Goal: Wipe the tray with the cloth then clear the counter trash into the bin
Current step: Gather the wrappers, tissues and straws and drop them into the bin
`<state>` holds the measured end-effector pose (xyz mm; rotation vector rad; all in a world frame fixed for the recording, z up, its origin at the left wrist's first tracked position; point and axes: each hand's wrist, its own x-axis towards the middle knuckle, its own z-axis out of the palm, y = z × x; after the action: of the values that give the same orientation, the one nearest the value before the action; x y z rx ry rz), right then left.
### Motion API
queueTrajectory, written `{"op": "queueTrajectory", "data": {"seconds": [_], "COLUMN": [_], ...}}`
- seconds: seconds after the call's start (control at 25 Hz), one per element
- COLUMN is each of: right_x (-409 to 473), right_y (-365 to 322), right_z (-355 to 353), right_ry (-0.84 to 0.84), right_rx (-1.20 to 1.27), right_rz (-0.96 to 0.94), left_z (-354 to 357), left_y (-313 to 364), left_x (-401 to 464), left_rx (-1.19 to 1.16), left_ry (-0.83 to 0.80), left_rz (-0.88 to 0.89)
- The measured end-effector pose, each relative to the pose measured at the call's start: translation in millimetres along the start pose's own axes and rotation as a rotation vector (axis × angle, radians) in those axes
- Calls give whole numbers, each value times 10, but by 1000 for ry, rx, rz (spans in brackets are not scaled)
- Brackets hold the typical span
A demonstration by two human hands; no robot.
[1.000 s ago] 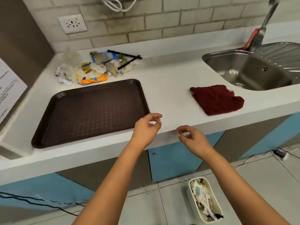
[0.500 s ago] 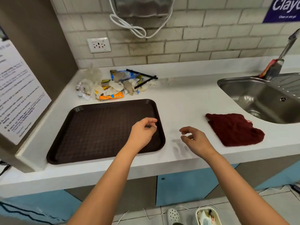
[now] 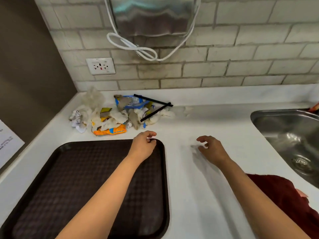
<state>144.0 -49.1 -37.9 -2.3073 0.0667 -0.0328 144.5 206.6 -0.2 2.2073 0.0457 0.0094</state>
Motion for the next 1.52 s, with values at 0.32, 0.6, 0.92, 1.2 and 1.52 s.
{"op": "queueTrajectory", "data": {"seconds": [0.32,0.6,0.92,1.2,1.52], "right_x": [1643,2556,2601,2458,2225], "right_y": [71,141,-77,-474,-505], "right_z": [-57,103,368,864,818], "right_ry": [-79,-305,51,-447,-127], "right_rx": [-381,-537,-7,-356,-32], "right_rz": [-69,-67,-155,-338,-186], "left_z": [68,194,349,310,104], "left_y": [-31,-184,-340,-262,-364], "left_x": [1174,1668,1833,1723,1328], "left_rx": [379,840,971,785,247], "left_ry": [73,76,115,128,325], "left_rz": [37,15,11,-82,-83]}}
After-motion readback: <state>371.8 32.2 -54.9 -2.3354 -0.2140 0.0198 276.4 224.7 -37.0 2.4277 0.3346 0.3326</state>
